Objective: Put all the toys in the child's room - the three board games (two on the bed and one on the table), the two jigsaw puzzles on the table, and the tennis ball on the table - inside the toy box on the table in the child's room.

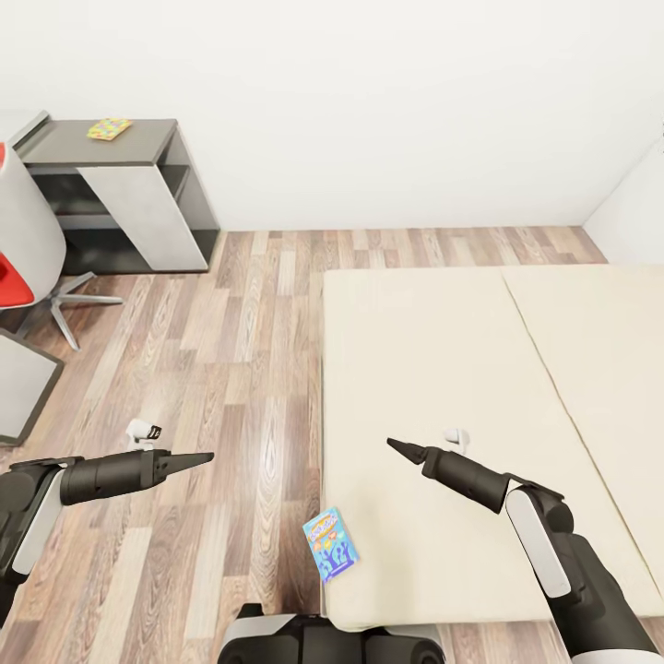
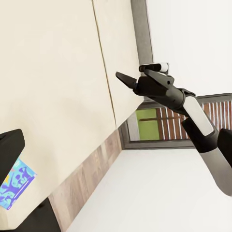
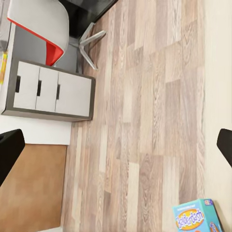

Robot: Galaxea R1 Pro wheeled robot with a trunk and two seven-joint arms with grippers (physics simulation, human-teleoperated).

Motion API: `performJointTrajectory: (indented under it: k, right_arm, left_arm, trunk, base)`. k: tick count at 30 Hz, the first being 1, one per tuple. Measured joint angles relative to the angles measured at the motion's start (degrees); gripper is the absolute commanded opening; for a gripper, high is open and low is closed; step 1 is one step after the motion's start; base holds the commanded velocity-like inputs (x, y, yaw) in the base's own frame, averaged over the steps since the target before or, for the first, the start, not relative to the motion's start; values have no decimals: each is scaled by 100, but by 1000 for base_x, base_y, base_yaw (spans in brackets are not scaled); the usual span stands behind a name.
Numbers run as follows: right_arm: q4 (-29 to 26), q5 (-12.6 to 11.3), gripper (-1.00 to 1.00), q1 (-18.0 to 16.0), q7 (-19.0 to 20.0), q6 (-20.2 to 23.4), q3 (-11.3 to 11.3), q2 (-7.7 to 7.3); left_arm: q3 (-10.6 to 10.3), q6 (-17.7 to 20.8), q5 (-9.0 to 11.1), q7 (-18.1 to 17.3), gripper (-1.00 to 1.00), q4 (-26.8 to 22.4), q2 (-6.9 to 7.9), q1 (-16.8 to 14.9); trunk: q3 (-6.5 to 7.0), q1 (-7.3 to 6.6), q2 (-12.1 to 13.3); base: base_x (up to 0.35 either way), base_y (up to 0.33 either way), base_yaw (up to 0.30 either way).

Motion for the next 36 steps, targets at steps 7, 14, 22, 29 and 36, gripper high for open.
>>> performJointTrajectory:
  k: [7,14,22,29,36]
  right_arm:
    - [3,6,100,2,-4,-12,-3,1]
    - [6,14,100,2,-14,-74,-4,3]
    - [13,18,100,2,-12,-124,3,3]
    - [23,19,100,2,-24,-137,8,3]
    - [24,22,100,2,-35,-139,10,3]
  left_arm:
    - [0,4,0,7,100,0,0,0]
    - [1,5,-3,8,100,0,0,0]
    - [-9,5,-5,13,100,2,0,0]
    - [-6,5,-6,16,100,3,0,0]
    - [-4,5,-6,25,100,5,0,0]
  trunk:
    - [66,0,0]
    - [133,0,0]
    - [209,0,0]
    - [275,0,0]
    - [342,0,0]
  base:
    - [0,0,0]
    - [0,0,0]
    - [0,0,0]
    - [0,0,0]
    - [0,0,0]
